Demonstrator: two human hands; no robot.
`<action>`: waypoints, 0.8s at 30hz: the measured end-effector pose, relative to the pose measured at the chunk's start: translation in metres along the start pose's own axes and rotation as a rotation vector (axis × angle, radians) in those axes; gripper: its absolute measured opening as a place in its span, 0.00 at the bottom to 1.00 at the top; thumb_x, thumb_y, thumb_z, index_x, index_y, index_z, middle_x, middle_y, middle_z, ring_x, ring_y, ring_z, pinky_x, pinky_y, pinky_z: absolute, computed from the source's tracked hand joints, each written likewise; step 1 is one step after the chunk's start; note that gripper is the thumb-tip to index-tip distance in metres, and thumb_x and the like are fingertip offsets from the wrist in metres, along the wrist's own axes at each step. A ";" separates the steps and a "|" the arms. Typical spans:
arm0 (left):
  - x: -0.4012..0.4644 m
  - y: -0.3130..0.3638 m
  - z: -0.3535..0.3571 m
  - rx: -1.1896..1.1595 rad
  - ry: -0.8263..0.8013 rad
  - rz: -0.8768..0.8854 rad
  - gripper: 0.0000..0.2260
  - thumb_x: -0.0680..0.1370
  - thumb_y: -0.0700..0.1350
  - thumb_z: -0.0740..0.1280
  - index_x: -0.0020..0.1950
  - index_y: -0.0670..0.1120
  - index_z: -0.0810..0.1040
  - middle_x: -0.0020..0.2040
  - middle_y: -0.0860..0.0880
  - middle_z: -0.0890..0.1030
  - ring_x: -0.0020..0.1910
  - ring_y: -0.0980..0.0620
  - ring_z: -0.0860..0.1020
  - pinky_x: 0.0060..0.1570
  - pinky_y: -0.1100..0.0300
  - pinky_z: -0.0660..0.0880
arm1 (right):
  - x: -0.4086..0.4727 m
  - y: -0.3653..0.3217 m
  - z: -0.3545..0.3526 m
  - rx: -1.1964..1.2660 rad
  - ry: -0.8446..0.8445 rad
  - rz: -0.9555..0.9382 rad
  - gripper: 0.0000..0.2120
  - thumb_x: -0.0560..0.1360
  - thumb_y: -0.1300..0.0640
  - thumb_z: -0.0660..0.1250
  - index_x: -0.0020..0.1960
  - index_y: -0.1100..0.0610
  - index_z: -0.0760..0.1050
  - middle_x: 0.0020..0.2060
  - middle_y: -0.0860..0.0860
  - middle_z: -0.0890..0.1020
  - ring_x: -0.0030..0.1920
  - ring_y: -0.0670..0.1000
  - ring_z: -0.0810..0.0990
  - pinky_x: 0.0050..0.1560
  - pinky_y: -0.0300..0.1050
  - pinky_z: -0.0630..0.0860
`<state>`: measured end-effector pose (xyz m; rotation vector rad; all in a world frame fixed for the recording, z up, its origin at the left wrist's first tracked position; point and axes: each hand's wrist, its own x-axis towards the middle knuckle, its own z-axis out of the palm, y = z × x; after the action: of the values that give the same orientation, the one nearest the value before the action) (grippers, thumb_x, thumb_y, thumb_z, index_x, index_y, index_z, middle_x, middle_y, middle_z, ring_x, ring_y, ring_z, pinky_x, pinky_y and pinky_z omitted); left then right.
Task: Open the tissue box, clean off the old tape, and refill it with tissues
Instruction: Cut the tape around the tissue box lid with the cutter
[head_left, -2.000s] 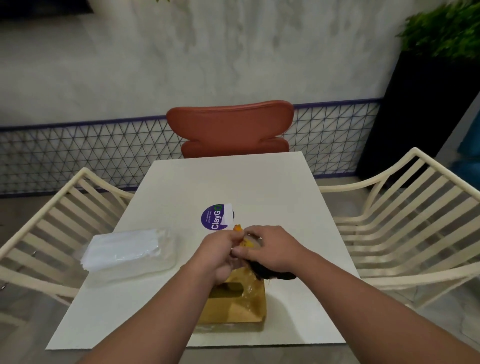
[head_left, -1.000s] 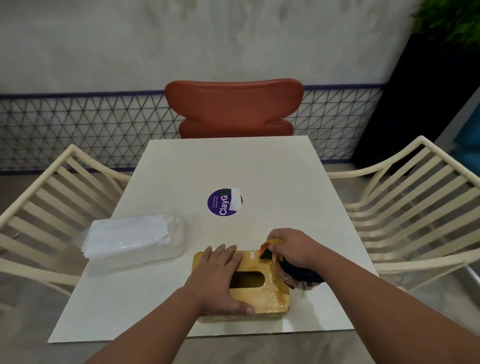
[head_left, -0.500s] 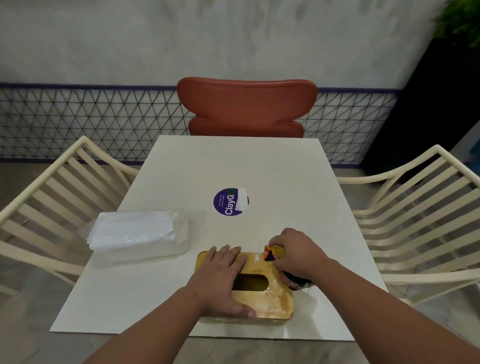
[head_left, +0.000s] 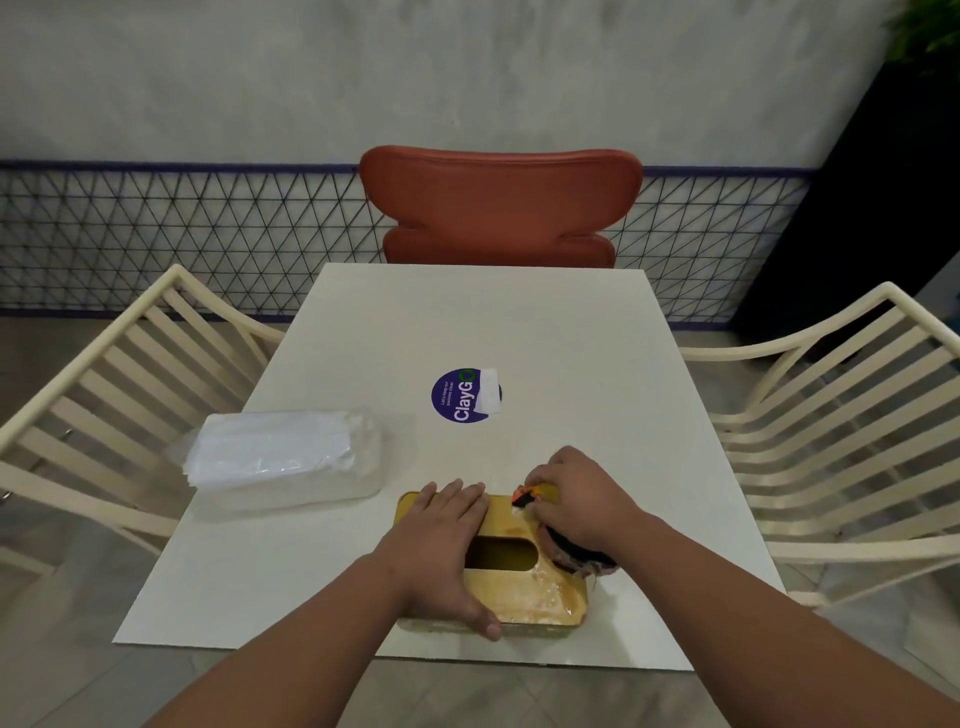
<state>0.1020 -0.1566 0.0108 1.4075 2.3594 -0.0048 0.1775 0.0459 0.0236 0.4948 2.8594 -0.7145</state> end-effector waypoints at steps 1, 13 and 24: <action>0.000 0.000 0.000 0.003 -0.003 -0.001 0.61 0.57 0.78 0.64 0.78 0.50 0.41 0.79 0.52 0.43 0.77 0.50 0.40 0.75 0.46 0.41 | -0.001 0.000 0.001 -0.034 0.007 -0.011 0.17 0.75 0.45 0.69 0.63 0.45 0.77 0.57 0.47 0.72 0.57 0.48 0.73 0.55 0.41 0.72; 0.001 -0.001 0.002 0.015 0.017 -0.003 0.61 0.56 0.78 0.64 0.78 0.51 0.43 0.79 0.52 0.45 0.77 0.49 0.42 0.75 0.45 0.43 | 0.004 -0.013 0.004 -0.142 0.003 -0.139 0.14 0.79 0.49 0.62 0.63 0.46 0.77 0.57 0.49 0.78 0.56 0.51 0.76 0.53 0.43 0.73; 0.001 -0.001 0.001 0.025 0.017 0.006 0.61 0.57 0.77 0.66 0.78 0.49 0.42 0.79 0.51 0.45 0.77 0.49 0.42 0.75 0.47 0.41 | -0.001 -0.003 0.006 -0.046 -0.046 -0.058 0.12 0.77 0.45 0.66 0.58 0.45 0.80 0.55 0.45 0.78 0.58 0.49 0.75 0.55 0.42 0.72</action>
<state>0.1012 -0.1564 0.0090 1.4321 2.3767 -0.0208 0.1781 0.0397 0.0201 0.3851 2.8510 -0.6583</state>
